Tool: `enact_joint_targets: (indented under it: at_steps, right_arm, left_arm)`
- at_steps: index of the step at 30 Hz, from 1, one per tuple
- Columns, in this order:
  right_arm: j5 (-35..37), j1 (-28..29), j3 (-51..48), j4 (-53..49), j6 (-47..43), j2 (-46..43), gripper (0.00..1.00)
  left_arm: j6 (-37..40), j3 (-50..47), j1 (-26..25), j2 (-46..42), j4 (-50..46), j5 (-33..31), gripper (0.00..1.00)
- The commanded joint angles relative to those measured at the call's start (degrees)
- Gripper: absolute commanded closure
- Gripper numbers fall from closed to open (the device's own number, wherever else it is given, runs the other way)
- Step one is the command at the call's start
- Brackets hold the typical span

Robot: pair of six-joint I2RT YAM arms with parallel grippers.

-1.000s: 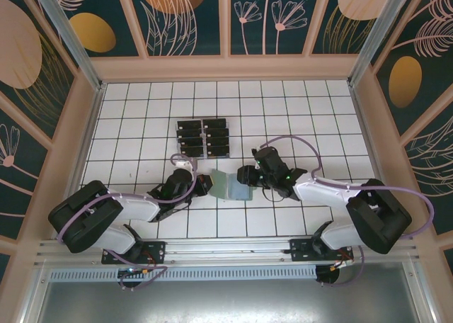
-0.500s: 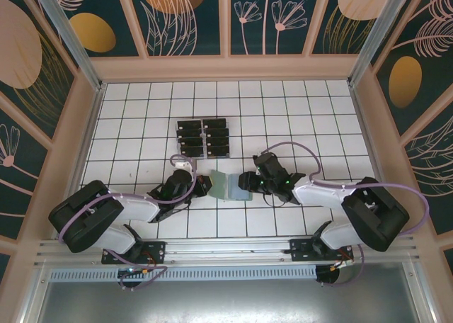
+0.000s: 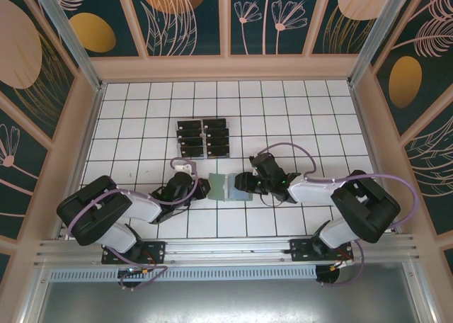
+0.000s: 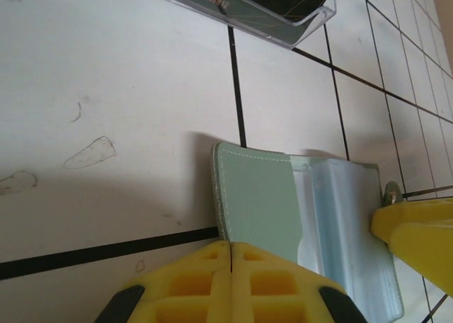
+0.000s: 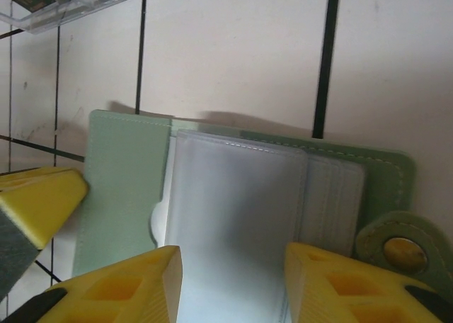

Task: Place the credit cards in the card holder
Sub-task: Flip over the card slot on the card holder.

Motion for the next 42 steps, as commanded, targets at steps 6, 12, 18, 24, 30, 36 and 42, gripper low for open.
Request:
enact_joint_targets:
  at_steps: [6, 12, 18, 24, 30, 36, 42]
  right_arm:
    - [-5.73, 0.38, 1.32, 6.30, 2.62, 2.57, 0.58]
    - [-6.22, 0.51, 2.77, 5.74, 3.07, 2.06, 0.58]
    - [-1.56, 0.55, 3.10, -0.88, 2.48, -4.19, 0.58]
    - [2.74, 0.55, 3.46, -7.75, 1.53, -5.96, 0.58]
    - [3.62, 0.57, 3.07, -8.16, 0.88, -4.32, 0.58]
    - [3.33, 0.55, 2.58, -6.28, 0.49, -0.67, 0.58]
    - [3.61, 0.57, 2.58, -5.73, 0.40, 2.36, 0.57]
  left_arm:
    - [-0.36, -1.04, -0.14, 2.38, 3.58, 0.10, 1.00]
    - [-0.39, -1.33, -0.14, 2.67, 4.22, 0.08, 1.00]
    - [-0.30, -1.50, -0.15, 2.65, 4.46, 0.03, 1.00]
    - [-0.28, -1.46, -0.16, 2.73, 4.31, -0.07, 1.00]
    - [-0.21, -1.09, -0.10, 2.58, 3.96, -0.19, 1.00]
    - [-0.17, -1.06, -0.16, 2.34, 3.59, -0.28, 1.00]
    - [-0.18, -1.06, -0.16, 2.32, 3.43, -0.24, 1.00]
